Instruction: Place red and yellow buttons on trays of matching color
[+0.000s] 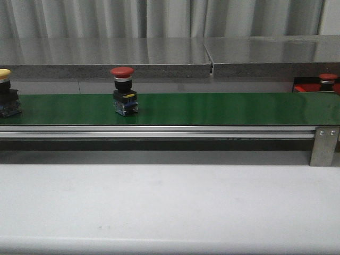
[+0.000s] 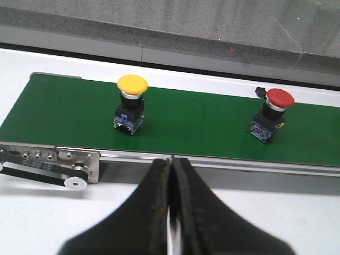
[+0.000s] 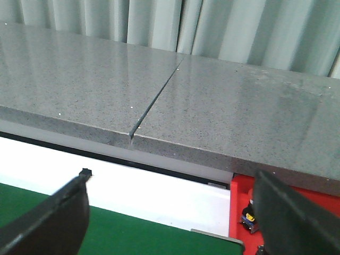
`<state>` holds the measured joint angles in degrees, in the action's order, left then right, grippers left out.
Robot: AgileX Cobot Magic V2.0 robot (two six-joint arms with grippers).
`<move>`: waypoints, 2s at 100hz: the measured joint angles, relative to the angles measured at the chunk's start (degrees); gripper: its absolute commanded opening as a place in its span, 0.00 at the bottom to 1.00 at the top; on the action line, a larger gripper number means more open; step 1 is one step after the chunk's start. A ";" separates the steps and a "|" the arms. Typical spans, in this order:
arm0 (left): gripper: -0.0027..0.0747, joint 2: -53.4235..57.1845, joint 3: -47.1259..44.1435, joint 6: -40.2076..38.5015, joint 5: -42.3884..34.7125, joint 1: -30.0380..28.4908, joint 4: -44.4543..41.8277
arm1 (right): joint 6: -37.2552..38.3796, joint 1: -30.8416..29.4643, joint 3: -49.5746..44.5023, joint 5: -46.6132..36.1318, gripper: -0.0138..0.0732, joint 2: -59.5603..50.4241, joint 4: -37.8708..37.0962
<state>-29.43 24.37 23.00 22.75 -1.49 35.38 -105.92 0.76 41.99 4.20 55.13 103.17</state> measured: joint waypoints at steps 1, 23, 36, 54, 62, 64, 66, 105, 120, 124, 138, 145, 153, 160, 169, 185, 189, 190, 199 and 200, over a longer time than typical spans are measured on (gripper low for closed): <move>0.01 0.00 0.00 0.00 0.00 0.00 0.00 | 0.00 0.00 0.00 0.00 0.87 0.00 0.01; 0.01 0.00 0.00 0.00 0.00 0.00 0.00 | 0.00 0.00 1.87 6.96 0.86 6.93 -0.06; 0.01 0.00 0.00 0.00 0.00 0.00 0.00 | 0.00 0.00 4.88 13.90 0.86 14.90 -0.96; 0.01 0.00 0.00 0.00 0.00 0.00 0.00 | 1.19 0.00 11.70 22.13 0.86 25.72 -8.38; 0.01 0.00 0.00 0.00 0.00 0.00 0.00 | 2.83 0.00 14.83 26.16 0.86 30.30 -14.07; 0.01 0.00 0.00 0.00 0.00 0.00 0.00 | 3.34 0.00 15.72 27.36 0.86 31.37 -15.06; 0.01 0.00 0.00 0.00 0.00 0.00 0.00 | 3.79 0.00 16.62 28.63 0.86 32.40 -16.47; 0.01 0.00 0.00 0.00 0.00 0.00 0.00 | 6.05 1.32 28.64 41.64 0.86 46.08 -28.15; 0.01 0.00 0.00 0.00 0.00 0.00 0.00 | 6.05 3.84 30.24 42.39 0.86 48.75 -30.43; 0.01 0.00 0.00 0.00 0.00 0.00 0.00 | 5.94 4.37 30.65 42.58 0.86 49.32 -30.57; 0.01 0.00 0.00 0.00 0.00 0.00 0.00 | 5.71 6.01 32.33 42.74 0.86 51.54 -30.79; 0.01 0.00 0.00 0.00 0.00 0.00 0.00 | 5.68 6.68 33.11 42.74 0.86 52.73 -30.89; 0.01 0.00 0.00 0.00 0.00 0.00 0.00 | 5.59 7.41 33.97 42.74 0.86 53.66 -30.88; 0.01 0.00 0.00 0.00 0.00 0.00 0.00 | 5.34 7.80 34.67 42.74 0.86 54.32 -30.88; 0.01 0.00 0.00 0.00 0.00 0.00 0.00 | 4.93 8.11 35.50 42.77 0.86 55.18 -30.88; 0.01 0.00 0.00 0.00 0.00 0.00 0.00 | 4.70 8.37 36.62 42.86 0.86 57.22 -30.69; 0.01 0.00 0.00 0.00 0.00 0.00 0.00 | 4.58 8.48 36.74 42.86 0.86 57.48 -30.26; 0.01 0.00 0.00 0.00 0.00 0.00 0.00 | 4.58 8.45 36.86 42.86 0.86 57.48 -30.10; 0.01 0.00 0.00 0.00 0.00 0.00 0.00 | 3.69 8.45 36.97 43.00 0.86 57.70 -29.04; 0.01 0.00 0.00 0.00 0.00 0.00 0.00 | 3.58 8.45 36.97 43.00 0.86 57.70 -28.88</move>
<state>-29.43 24.37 23.00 22.75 -1.49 35.38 -102.34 9.21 78.96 47.20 112.83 74.28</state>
